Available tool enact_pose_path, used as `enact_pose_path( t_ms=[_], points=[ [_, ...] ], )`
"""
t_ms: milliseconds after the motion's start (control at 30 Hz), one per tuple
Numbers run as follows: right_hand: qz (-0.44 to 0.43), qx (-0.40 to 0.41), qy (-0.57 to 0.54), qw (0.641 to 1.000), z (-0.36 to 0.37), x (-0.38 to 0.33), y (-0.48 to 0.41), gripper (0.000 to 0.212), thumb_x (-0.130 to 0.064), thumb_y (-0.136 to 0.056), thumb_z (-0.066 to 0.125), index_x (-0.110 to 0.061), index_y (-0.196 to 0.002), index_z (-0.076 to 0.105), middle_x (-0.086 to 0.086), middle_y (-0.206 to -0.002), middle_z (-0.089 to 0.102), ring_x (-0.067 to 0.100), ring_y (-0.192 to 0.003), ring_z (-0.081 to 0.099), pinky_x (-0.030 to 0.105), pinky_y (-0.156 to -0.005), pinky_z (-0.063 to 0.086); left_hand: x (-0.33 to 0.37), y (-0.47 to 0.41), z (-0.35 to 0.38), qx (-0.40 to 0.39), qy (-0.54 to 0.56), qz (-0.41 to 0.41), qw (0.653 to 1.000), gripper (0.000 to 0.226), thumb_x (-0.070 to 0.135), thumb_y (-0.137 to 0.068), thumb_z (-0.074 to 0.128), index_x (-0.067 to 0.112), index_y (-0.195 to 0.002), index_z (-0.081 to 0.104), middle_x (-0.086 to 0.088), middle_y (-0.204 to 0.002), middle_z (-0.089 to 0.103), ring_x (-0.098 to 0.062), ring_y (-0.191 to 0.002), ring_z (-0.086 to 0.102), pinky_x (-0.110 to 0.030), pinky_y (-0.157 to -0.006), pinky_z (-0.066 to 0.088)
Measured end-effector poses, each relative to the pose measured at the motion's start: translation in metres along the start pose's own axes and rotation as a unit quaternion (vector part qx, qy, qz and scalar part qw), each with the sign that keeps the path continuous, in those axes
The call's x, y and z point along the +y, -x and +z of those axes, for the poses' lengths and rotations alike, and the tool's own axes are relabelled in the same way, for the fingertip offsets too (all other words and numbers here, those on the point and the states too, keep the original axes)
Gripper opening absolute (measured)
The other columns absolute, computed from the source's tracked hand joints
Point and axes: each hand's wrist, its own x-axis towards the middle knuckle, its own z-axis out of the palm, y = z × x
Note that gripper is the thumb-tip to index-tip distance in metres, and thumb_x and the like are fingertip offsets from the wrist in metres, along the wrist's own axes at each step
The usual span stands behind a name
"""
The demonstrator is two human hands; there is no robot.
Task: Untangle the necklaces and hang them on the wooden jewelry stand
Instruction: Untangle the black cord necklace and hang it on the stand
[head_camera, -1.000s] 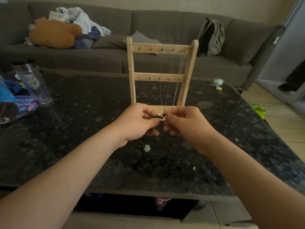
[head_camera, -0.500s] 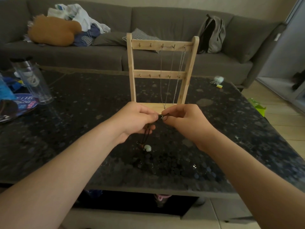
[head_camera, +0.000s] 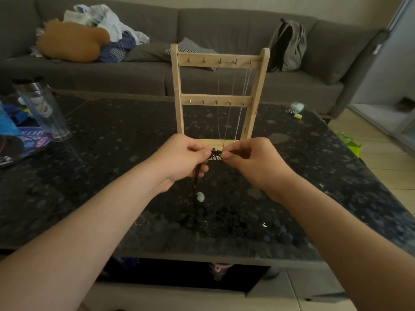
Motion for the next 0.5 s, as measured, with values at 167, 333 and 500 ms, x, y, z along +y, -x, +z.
enact_pose_path(
  t_ms=[167,333,500],
  points=[
    [0.02,-0.006,-0.001,1.0,0.0014,-0.0008,0.0017,0.001,-0.017,-0.097,0.079,-0.016,-0.098,0.079,0.003,-0.093,0.078,0.01,-0.082,0.069,0.026,-0.079,0.059,-0.0021,-0.001,-0.0014,0.022,0.009,-0.015,1.0,0.011,0.019,-0.106,0.069,0.016,-0.111,0.079,-0.006,-0.093,0.079,-0.011,-0.072,0.072,-0.03,-0.073,0.065],
    [0.043,-0.014,0.0,0.999,-0.0032,-0.0004,0.002,0.008,-0.014,-0.089,0.086,-0.02,-0.093,0.082,-0.002,-0.092,0.079,0.012,-0.089,0.075,0.024,-0.081,0.063,0.0005,-0.0002,-0.004,0.025,0.018,-0.012,0.999,0.019,0.019,-0.11,0.061,0.021,-0.108,0.08,-0.004,-0.095,0.083,-0.008,-0.07,0.073,-0.026,-0.07,0.064],
    [0.046,-0.003,-0.009,0.999,-0.002,-0.0009,0.0014,0.011,-0.012,-0.088,0.087,-0.021,-0.088,0.082,0.0,-0.089,0.08,0.014,-0.088,0.076,0.027,-0.081,0.062,0.0032,0.0017,-0.0032,0.023,0.037,-0.033,0.998,0.018,0.018,-0.11,0.061,0.021,-0.113,0.079,-0.007,-0.104,0.081,-0.011,-0.077,0.078,-0.03,-0.073,0.066]
  ],
)
